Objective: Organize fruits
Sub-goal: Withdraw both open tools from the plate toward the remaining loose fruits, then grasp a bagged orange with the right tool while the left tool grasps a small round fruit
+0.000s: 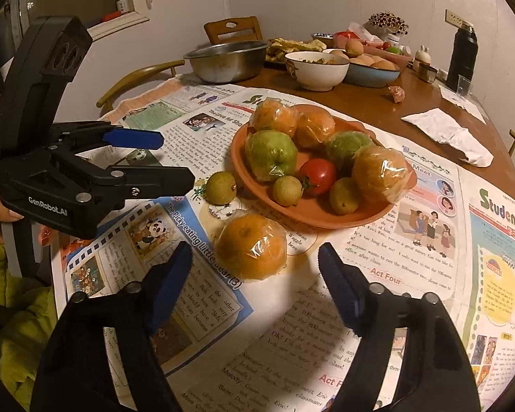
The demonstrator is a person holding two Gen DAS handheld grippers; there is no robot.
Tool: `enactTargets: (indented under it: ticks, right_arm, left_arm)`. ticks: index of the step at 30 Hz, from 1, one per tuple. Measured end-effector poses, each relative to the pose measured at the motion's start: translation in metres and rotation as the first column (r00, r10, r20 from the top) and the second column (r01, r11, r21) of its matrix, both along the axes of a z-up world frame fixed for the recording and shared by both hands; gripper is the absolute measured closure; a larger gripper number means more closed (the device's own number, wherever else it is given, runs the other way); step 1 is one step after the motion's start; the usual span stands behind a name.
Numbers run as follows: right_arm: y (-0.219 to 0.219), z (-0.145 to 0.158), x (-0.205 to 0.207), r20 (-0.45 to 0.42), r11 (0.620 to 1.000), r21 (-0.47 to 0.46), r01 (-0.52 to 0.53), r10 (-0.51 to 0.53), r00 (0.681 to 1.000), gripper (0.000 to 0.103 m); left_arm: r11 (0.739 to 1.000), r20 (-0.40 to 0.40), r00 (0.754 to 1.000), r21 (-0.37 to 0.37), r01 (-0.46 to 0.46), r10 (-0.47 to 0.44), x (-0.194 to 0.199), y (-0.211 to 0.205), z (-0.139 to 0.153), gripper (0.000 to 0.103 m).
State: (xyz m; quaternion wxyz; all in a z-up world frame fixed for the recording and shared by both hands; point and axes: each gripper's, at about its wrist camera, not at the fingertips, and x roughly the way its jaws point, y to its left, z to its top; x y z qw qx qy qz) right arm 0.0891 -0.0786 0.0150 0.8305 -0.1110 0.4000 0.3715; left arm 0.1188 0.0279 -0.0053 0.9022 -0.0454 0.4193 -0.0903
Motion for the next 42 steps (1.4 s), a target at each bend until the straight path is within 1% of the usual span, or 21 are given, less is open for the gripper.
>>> enactTargets:
  ticks: [1, 2, 3, 4, 5, 6, 11, 14, 16, 17, 20, 22, 24, 27, 33, 37, 42]
  right_arm:
    - [0.002, 0.0, 0.0, -0.003, 1.0, 0.001, -0.009, 0.009, 1.0, 0.041]
    - [0.003, -0.001, 0.001, -0.005, 1.0, 0.0, -0.017, 0.017, 1.0, 0.044]
    - [0.005, -0.002, 0.001, -0.006, 1.0, -0.004, -0.021, 0.021, 1.0, 0.048]
    - [0.006, -0.002, 0.002, -0.009, 1.0, -0.006, -0.03, 0.03, 1.0, 0.055]
    - [0.007, -0.003, 0.002, -0.009, 0.999, -0.007, -0.036, 0.036, 0.999, 0.057]
    - [0.008, -0.003, 0.002, -0.009, 0.999, -0.007, -0.036, 0.036, 0.999, 0.062]
    - [0.003, -0.002, 0.005, -0.016, 0.999, 0.018, -0.038, 0.038, 0.999, 0.062]
    - [-0.004, -0.001, 0.004, -0.013, 0.999, 0.026, -0.028, 0.028, 1.0, 0.062]
    - [-0.009, 0.0, 0.003, -0.016, 0.999, 0.035, -0.024, 0.025, 1.0, 0.062]
    - [-0.012, 0.0, 0.002, -0.015, 0.999, 0.039, -0.019, 0.02, 1.0, 0.062]
    - [-0.02, 0.002, 0.001, -0.015, 0.999, 0.053, -0.005, 0.006, 1.0, 0.062]
    - [-0.025, 0.004, 0.002, -0.012, 0.998, 0.06, 0.004, -0.004, 1.0, 0.063]
    - [-0.03, 0.008, 0.001, -0.007, 0.997, 0.071, 0.014, -0.013, 1.0, 0.062]
    - [-0.036, 0.015, 0.003, 0.006, 0.996, 0.082, 0.023, -0.024, 1.0, 0.062]
    - [-0.046, 0.029, 0.01, 0.039, 0.994, 0.098, 0.044, -0.048, 0.998, 0.063]
    - [-0.051, 0.035, 0.019, 0.056, 0.993, 0.101, 0.057, -0.063, 0.996, 0.063]
    - [-0.059, 0.043, 0.032, 0.073, 0.991, 0.11, 0.077, -0.085, 0.994, 0.063]
  left_arm:
    - [1.0, -0.002, 1.0, -0.001, 0.004, -0.004, 0.001, -0.001, -0.001, 0.021]
    - [1.0, -0.007, 1.0, -0.003, 0.01, -0.01, 0.002, -0.002, -0.002, 0.023]
    - [1.0, -0.013, 1.0, -0.007, 0.016, -0.016, 0.004, -0.003, -0.004, 0.025]
    - [1.0, -0.019, 1.0, -0.009, 0.022, -0.023, 0.005, -0.004, -0.005, 0.029]
    - [1.0, -0.024, 0.999, -0.009, 0.026, -0.026, 0.007, -0.005, -0.006, 0.034]
    - [0.999, -0.028, 0.999, -0.011, 0.031, -0.032, 0.008, -0.006, -0.008, 0.036]
    - [0.998, -0.043, 0.997, -0.027, 0.058, -0.059, 0.016, -0.011, -0.012, 0.055]
    - [0.997, -0.052, 0.996, -0.029, 0.073, -0.074, 0.019, -0.014, -0.015, 0.063]
    - [0.996, -0.057, 0.995, -0.032, 0.084, -0.086, 0.021, -0.017, -0.017, 0.065]
    - [0.996, -0.058, 0.994, -0.03, 0.089, -0.09, 0.021, -0.019, -0.017, 0.069]
    - [0.995, -0.062, 0.993, -0.018, 0.095, -0.096, 0.023, -0.022, -0.02, 0.076]
    - [0.995, -0.06, 0.993, -0.009, 0.1, -0.1, 0.023, -0.024, -0.02, 0.084]
    - [0.995, -0.06, 0.993, -0.006, 0.104, -0.105, 0.023, -0.025, -0.019, 0.084]
    - [0.995, -0.061, 0.993, -0.022, 0.099, -0.1, 0.021, -0.021, -0.018, 0.084]
    - [0.994, -0.014, 0.995, -0.034, 0.101, -0.102, 0.014, -0.02, 0.001, 0.084]
    - [0.992, 0.006, 0.992, -0.025, 0.125, -0.125, 0.017, -0.03, 0.011, 0.084]
    - [0.986, 0.011, 0.986, -0.011, 0.164, -0.164, 0.028, -0.048, 0.017, 0.084]
